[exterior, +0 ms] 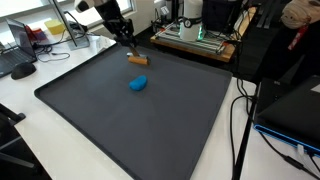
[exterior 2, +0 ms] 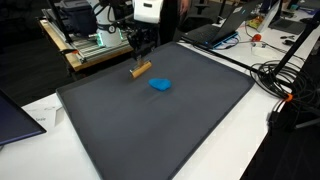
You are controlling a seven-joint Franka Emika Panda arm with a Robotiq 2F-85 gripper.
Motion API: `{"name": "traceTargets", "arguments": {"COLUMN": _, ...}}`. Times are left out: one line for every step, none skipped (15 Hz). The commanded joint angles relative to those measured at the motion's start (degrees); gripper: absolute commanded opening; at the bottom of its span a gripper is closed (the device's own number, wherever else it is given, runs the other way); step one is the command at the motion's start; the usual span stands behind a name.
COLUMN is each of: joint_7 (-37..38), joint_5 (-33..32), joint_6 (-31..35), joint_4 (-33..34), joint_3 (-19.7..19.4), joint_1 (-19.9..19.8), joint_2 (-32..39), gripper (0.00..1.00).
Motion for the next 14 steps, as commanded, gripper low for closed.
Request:
{"name": "traceTargets", "arguments": {"joint_7": 2.2, "joint_5": 6.2, "joint_6": 0.1, "joint_4": -2.0, "joint_3": -1.1, "joint_1": -0.7, "joint_2": -6.6, "gripper": 0.22}}
{"name": "traceTargets", "arguments": {"joint_7": 3.3, "joint_5": 8.0, "joint_6": -0.1, "joint_4": -1.7, "joint_3": -1.5, "joint_1": -0.8, "joint_2": -7.5, "gripper": 0.22}}
{"name": "traceTargets", "arguments": {"joint_7": 4.4, "joint_5": 9.4, "joint_6": -0.4, "joint_4": -1.4, "joint_3": -1.9, "joint_1": -0.9, "joint_2": -8.2, "gripper": 0.22}}
{"name": "traceTargets", "arguments": {"joint_7": 7.3, "joint_5": 10.3, "joint_6": -0.8, "joint_4": -0.9, "joint_3": -2.4, "joint_1": -0.8, "joint_2": -8.7, "gripper": 0.22}}
{"name": "traceTargets", "arguments": {"joint_7": 9.3, "joint_5": 11.2, "joint_6": -0.4, "joint_4": -0.7, "joint_3": -2.9, "joint_1": -0.8, "joint_2": -9.3, "gripper": 0.22}}
{"name": "traceTargets", "arguments": {"joint_7": 11.7, "joint_5": 11.6, "joint_6": 0.1, "joint_4": -0.7, "joint_3": -3.2, "joint_1": -0.7, "joint_2": -9.8, "gripper": 0.22}}
{"name": "traceTargets", "arguments": {"joint_7": 14.6, "joint_5": 11.2, "joint_6": 0.9, "joint_4": -0.6, "joint_3": -3.6, "joint_1": -0.6, "joint_2": -10.3, "gripper": 0.22}}
{"name": "traceTargets", "arguments": {"joint_7": 17.5, "joint_5": 10.4, "joint_6": 2.1, "joint_4": -0.6, "joint_3": -3.8, "joint_1": -0.4, "joint_2": -10.7, "gripper": 0.22}}
{"name": "traceTargets", "arguments": {"joint_7": 20.5, "joint_5": 9.9, "joint_6": 2.9, "joint_4": -0.6, "joint_3": -4.0, "joint_1": -0.3, "joint_2": -11.0, "gripper": 0.22}}
{"name": "traceTargets", "arguments": {"joint_7": 23.6, "joint_5": 9.3, "joint_6": 3.9, "joint_4": -0.5, "joint_3": -4.1, "joint_1": -0.2, "joint_2": -11.3, "gripper": 0.22}}
{"name": "traceTargets", "arguments": {"joint_7": 26.6, "joint_5": 9.1, "joint_6": 4.6, "joint_4": -0.4, "joint_3": -4.2, "joint_1": -0.2, "joint_2": -11.4, "gripper": 0.22}}
{"name": "traceTargets", "arguments": {"joint_7": 29.7, "joint_5": 8.9, "joint_6": 5.4, "joint_4": -0.1, "joint_3": -4.3, "joint_1": -0.1, "joint_2": -11.5, "gripper": 0.22}}
{"name": "traceTargets", "arguments": {"joint_7": 32.8, "joint_5": 8.4, "joint_6": 6.3, "joint_4": 0.0, "joint_3": -4.3, "joint_1": 0.0, "joint_2": -11.6, "gripper": 0.22}}
{"name": "traceTargets", "arguments": {"joint_7": 36.5, "joint_5": 7.4, "joint_6": 6.7, "joint_4": 0.2, "joint_3": -4.3, "joint_1": 0.1, "joint_2": -11.4, "gripper": 0.22}}
